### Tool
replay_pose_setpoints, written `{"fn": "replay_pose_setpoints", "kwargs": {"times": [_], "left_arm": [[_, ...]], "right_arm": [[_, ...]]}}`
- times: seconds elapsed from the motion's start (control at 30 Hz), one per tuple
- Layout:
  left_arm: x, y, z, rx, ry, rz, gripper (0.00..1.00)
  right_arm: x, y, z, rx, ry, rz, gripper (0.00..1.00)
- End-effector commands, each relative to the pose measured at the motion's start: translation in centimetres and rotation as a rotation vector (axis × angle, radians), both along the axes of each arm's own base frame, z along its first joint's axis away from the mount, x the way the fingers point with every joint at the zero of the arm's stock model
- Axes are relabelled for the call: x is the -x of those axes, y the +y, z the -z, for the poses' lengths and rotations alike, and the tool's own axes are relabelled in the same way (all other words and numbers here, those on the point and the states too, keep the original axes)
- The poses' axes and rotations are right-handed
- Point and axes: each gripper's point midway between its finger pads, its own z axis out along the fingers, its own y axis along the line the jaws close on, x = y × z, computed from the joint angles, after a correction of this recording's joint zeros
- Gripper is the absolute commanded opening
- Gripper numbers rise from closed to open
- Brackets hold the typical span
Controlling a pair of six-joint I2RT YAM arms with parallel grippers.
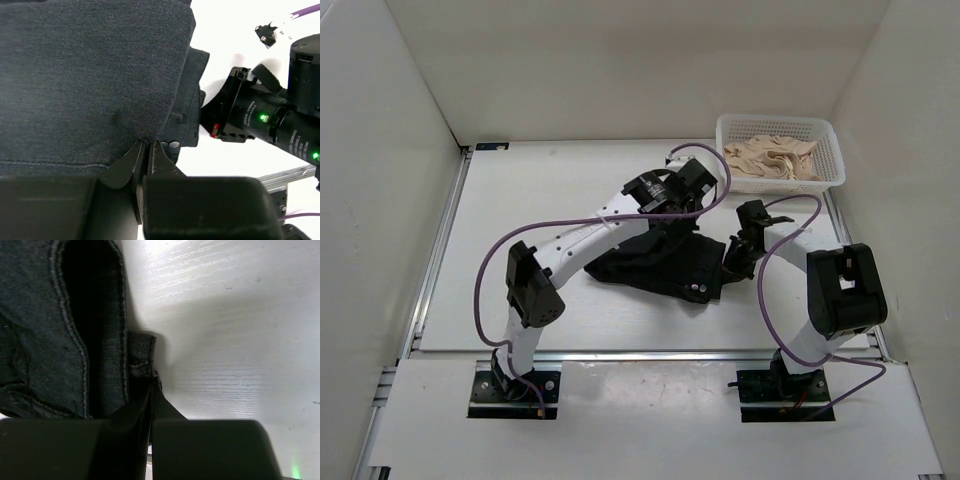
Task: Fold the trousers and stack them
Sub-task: Fold the trousers
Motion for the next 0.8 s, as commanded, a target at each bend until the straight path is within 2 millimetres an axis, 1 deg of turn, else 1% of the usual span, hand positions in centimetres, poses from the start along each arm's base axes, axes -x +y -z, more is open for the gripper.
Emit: {"fn": "replay_pose_setpoints", "kwargs": {"times": [0.0,0.03,0.07,0.1,0.13,0.17,0.2,0.23,0.27,0.3,0.33,0.4,0.43,0.47,0.5,0.53,0.57,0.6,0.63,0.7,0.77], "left_arm": [[0.0,-2.6,-2.8,0.146,-0.033,-0.012,0.1],[0.4,-3.0,-2.0,0.146,-0.014,-0.023,0.1],[0.3,-3.6,-2.4,0.172,-0.019,-0.014,0.1],[0.2,-3.8,-1.6,0.17,-0.01,-0.023,0.1],[0.6,-4.1,-1.7,0.175,-0.006,-0.021,0.1],[0.7,-4.3,-1.1,0.175,0.011,-0.023,0.1],[0.5,-4.9,-1.2,0.193,0.009,-0.017,0.1],[0.9,-5.5,-1.3,0.206,0.011,0.0,0.1],[0.9,-5.9,-1.7,0.221,0.01,0.006,0.1],[1.2,-6.3,-1.9,0.229,0.006,0.016,0.1],[1.0,-6.6,-1.8,0.23,0.005,0.016,0.1],[1.9,-7.2,-1.8,0.235,0.011,0.029,0.1],[1.9,-7.2,-1.5,0.234,0.012,0.029,0.1],[2.2,-7.6,-1.7,0.242,0.008,0.039,0.1],[2.9,-7.9,-1.2,0.24,0.025,0.046,0.1],[2.8,-8.1,-1.4,0.248,0.021,0.047,0.1],[3.5,-8.5,-0.3,0.237,0.044,0.055,0.1],[3.4,-8.7,-0.5,0.246,0.039,0.055,0.1],[3.5,-8.9,0.0,0.246,0.054,0.053,0.1],[4.5,-9.7,-0.2,0.255,0.045,0.065,0.1],[4.4,-9.8,-0.5,0.258,0.037,0.072,0.1]], "right_arm": [[-1.1,0.4,-0.5,-0.003,-0.025,0.004,0.01],[-1.1,0.4,-0.5,-0.003,-0.025,0.004,0.01],[-1.1,0.4,-0.5,-0.003,-0.025,0.004,0.01],[-1.1,0.4,-0.5,-0.003,-0.025,0.004,0.01],[-1.1,0.4,-0.5,-0.003,-0.025,0.004,0.01],[-1.1,0.4,-0.5,-0.003,-0.025,0.004,0.01],[-1.1,0.4,-0.5,-0.003,-0.025,0.004,0.01],[-1.1,0.4,-0.5,-0.003,-0.025,0.004,0.01],[-1.1,0.4,-0.5,-0.003,-0.025,0.004,0.01],[-1.1,0.4,-0.5,-0.003,-0.025,0.004,0.01],[-1.1,0.4,-0.5,-0.003,-0.025,0.004,0.01],[-1.1,0.4,-0.5,-0.003,-0.025,0.004,0.01],[-1.1,0.4,-0.5,-0.003,-0.025,0.004,0.01],[-1.1,0.4,-0.5,-0.003,-0.025,0.004,0.01],[-1.1,0.4,-0.5,-0.003,-0.025,0.004,0.01],[-1.1,0.4,-0.5,-0.003,-0.025,0.004,0.01],[-1.1,0.4,-0.5,-0.003,-0.025,0.004,0.01],[-1.1,0.4,-0.5,-0.003,-0.025,0.004,0.01],[-1.1,0.4,-0.5,-0.003,-0.025,0.004,0.01],[-1.1,0.4,-0.2,-0.001,-0.016,0.004,0.01],[-1.1,0.4,-0.2,-0.001,-0.016,0.004,0.01]]}}
